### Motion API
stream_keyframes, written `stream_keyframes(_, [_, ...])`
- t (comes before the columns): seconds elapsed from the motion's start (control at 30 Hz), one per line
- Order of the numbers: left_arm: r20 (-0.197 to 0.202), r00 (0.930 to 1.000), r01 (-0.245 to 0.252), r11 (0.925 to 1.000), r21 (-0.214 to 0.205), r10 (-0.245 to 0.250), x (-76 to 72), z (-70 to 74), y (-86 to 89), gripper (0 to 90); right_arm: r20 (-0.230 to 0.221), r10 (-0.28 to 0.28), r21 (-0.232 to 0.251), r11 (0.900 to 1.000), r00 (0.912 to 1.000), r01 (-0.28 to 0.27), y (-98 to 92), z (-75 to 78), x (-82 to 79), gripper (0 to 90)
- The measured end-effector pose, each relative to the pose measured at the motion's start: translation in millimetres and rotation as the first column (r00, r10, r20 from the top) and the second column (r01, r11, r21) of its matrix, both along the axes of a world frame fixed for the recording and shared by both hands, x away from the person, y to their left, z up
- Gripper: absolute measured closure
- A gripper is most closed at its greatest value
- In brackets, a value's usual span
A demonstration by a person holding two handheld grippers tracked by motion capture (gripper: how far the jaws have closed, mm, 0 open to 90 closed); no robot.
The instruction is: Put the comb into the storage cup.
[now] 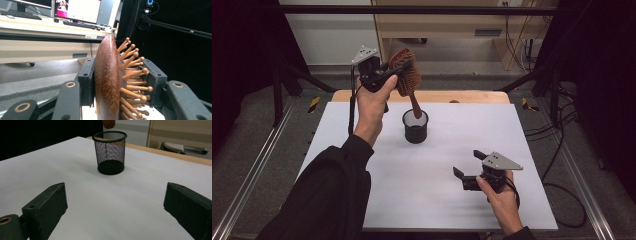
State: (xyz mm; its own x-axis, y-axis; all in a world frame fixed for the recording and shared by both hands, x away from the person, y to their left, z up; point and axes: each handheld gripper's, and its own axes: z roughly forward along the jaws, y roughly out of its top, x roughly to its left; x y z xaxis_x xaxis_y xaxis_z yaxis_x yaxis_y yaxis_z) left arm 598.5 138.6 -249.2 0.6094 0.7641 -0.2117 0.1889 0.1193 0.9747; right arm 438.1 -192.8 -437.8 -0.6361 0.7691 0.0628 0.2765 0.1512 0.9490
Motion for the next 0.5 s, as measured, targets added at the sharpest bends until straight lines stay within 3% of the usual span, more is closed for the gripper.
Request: stream_keyframes(0.5, [0.003, 1.0, -0.009, 0.9999, 0.009, 0.009, 3.8, -3.6, 1.5, 51.6, -0.002, 0.0, -0.001, 1.0, 1.0, 0.0, 0.2, -0.3, 0.0, 4.7])
